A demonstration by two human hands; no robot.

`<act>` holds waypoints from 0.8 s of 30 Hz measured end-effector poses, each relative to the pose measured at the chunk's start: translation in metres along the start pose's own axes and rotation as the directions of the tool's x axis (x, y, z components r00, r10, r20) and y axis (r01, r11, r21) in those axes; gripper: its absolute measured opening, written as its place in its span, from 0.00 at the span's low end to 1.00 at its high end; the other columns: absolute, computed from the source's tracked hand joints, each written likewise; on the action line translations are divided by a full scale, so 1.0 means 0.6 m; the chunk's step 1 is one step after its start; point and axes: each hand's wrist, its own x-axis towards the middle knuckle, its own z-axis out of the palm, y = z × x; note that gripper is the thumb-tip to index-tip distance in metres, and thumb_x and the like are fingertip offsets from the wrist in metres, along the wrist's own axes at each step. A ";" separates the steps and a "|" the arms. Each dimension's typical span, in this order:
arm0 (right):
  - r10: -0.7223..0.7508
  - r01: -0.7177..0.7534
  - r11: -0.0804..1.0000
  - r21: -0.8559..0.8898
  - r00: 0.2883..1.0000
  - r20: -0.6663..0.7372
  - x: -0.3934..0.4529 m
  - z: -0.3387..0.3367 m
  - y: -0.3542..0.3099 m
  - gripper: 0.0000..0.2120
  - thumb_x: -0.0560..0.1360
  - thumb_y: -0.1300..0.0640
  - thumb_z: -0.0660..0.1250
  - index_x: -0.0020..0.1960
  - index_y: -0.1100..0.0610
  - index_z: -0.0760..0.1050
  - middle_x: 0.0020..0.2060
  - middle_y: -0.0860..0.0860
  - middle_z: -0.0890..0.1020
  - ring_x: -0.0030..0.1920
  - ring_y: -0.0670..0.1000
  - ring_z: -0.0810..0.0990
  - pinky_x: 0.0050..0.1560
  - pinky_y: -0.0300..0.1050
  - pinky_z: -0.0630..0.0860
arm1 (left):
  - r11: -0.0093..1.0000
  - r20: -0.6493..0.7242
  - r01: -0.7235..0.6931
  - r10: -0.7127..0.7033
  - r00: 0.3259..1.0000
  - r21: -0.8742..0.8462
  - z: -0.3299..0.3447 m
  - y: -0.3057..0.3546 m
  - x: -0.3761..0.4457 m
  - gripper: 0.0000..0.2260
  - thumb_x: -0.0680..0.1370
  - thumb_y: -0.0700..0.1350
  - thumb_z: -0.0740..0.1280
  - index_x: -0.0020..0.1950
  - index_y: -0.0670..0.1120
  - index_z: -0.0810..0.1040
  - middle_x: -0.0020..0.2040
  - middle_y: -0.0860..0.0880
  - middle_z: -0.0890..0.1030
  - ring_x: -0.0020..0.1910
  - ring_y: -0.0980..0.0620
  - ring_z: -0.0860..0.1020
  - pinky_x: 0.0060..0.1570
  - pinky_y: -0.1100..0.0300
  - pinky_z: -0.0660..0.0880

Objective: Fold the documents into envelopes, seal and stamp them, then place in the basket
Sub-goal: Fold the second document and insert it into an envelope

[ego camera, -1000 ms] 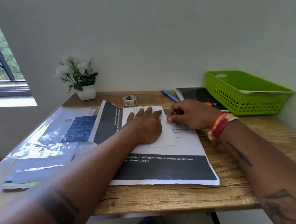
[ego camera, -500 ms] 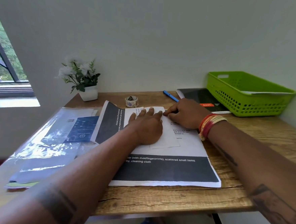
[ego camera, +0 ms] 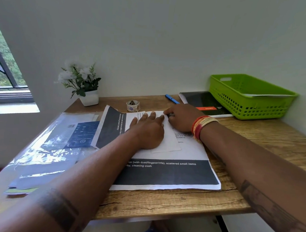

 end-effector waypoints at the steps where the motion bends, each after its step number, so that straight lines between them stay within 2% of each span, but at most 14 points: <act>1: 0.010 -0.010 1.000 -0.005 1.000 0.005 0.003 -0.001 0.000 0.21 0.80 0.51 0.58 0.71 0.42 0.73 0.68 0.47 0.77 0.64 0.53 0.77 0.64 0.51 0.75 | 1.000 0.000 0.001 -0.001 1.000 -0.002 0.000 0.001 0.000 0.25 0.85 0.52 0.46 0.83 0.52 0.49 0.83 0.46 0.50 0.82 0.42 0.48 0.77 0.38 0.48; 6: 0.034 -0.034 0.999 -0.003 0.999 0.035 0.016 -0.003 0.001 0.20 0.79 0.53 0.56 0.67 0.44 0.76 0.67 0.51 0.77 0.71 0.54 0.71 0.68 0.55 0.72 | 1.000 0.002 0.005 -0.005 1.000 -0.011 -0.001 0.002 -0.001 0.25 0.85 0.52 0.46 0.83 0.53 0.49 0.84 0.47 0.49 0.82 0.42 0.48 0.78 0.39 0.47; 8: 0.032 -0.032 0.999 0.004 0.999 0.030 0.020 -0.002 0.003 0.20 0.79 0.53 0.55 0.67 0.43 0.76 0.65 0.50 0.78 0.70 0.52 0.72 0.69 0.56 0.71 | 1.000 0.006 0.007 -0.007 1.000 -0.016 -0.002 0.002 -0.003 0.25 0.85 0.52 0.46 0.83 0.53 0.49 0.84 0.47 0.49 0.82 0.43 0.48 0.78 0.39 0.47; 10: 0.033 -0.033 0.999 0.002 0.999 0.009 0.016 -0.001 0.004 0.21 0.80 0.51 0.54 0.68 0.41 0.74 0.67 0.50 0.77 0.66 0.52 0.75 0.66 0.56 0.74 | 1.000 0.005 0.006 -0.006 1.000 -0.025 -0.003 0.002 -0.003 0.25 0.85 0.52 0.46 0.83 0.53 0.49 0.84 0.48 0.49 0.82 0.43 0.47 0.78 0.39 0.47; 13: 0.001 -0.001 1.000 0.005 0.998 -0.065 0.007 0.001 0.012 0.18 0.83 0.48 0.54 0.69 0.47 0.74 0.69 0.58 0.74 0.64 0.55 0.76 0.64 0.52 0.74 | 0.999 -0.007 0.005 -0.005 1.000 -0.044 -0.002 0.001 -0.004 0.25 0.85 0.52 0.47 0.83 0.53 0.50 0.84 0.48 0.49 0.82 0.44 0.48 0.78 0.40 0.46; 15: -0.015 0.016 1.000 0.009 0.994 -0.109 0.005 -0.002 0.016 0.19 0.83 0.45 0.57 0.70 0.50 0.74 0.69 0.59 0.73 0.64 0.56 0.76 0.63 0.49 0.73 | 0.999 -0.017 -0.001 0.000 1.000 -0.051 -0.001 0.000 -0.004 0.25 0.85 0.52 0.47 0.83 0.53 0.51 0.84 0.48 0.50 0.82 0.44 0.48 0.78 0.40 0.47; 18: -0.015 0.014 1.000 -0.010 0.992 -0.124 0.013 0.002 0.016 0.23 0.82 0.41 0.59 0.71 0.51 0.74 0.70 0.60 0.72 0.69 0.59 0.72 0.67 0.52 0.70 | 0.998 -0.033 0.000 -0.002 0.999 -0.063 0.000 0.000 -0.004 0.25 0.85 0.52 0.48 0.83 0.51 0.52 0.83 0.47 0.51 0.82 0.44 0.49 0.78 0.40 0.48; 20: -0.004 -0.001 0.999 -0.044 0.993 -0.118 0.020 0.011 0.013 0.23 0.81 0.38 0.58 0.64 0.51 0.78 0.67 0.60 0.74 0.68 0.61 0.71 0.66 0.56 0.72 | 0.997 -0.047 0.005 -0.008 0.999 -0.073 -0.001 0.001 -0.006 0.26 0.85 0.52 0.49 0.83 0.50 0.53 0.83 0.47 0.53 0.82 0.44 0.50 0.78 0.41 0.49; 22: 0.015 -0.023 0.997 -0.068 0.993 -0.117 0.023 0.015 0.007 0.21 0.80 0.37 0.58 0.56 0.50 0.80 0.64 0.58 0.74 0.64 0.60 0.72 0.62 0.56 0.74 | 0.995 -0.062 0.013 -0.019 0.998 -0.103 -0.003 0.002 -0.007 0.27 0.85 0.52 0.50 0.83 0.48 0.51 0.83 0.46 0.54 0.82 0.45 0.52 0.78 0.42 0.50; 24: 0.016 -0.021 0.999 -0.036 0.991 -0.133 0.027 0.016 0.004 0.19 0.79 0.38 0.60 0.56 0.48 0.81 0.64 0.57 0.74 0.65 0.60 0.71 0.62 0.56 0.73 | 0.989 -0.067 0.014 -0.024 0.997 -0.149 -0.006 0.002 -0.009 0.28 0.85 0.52 0.52 0.83 0.48 0.47 0.83 0.47 0.55 0.82 0.45 0.52 0.78 0.43 0.50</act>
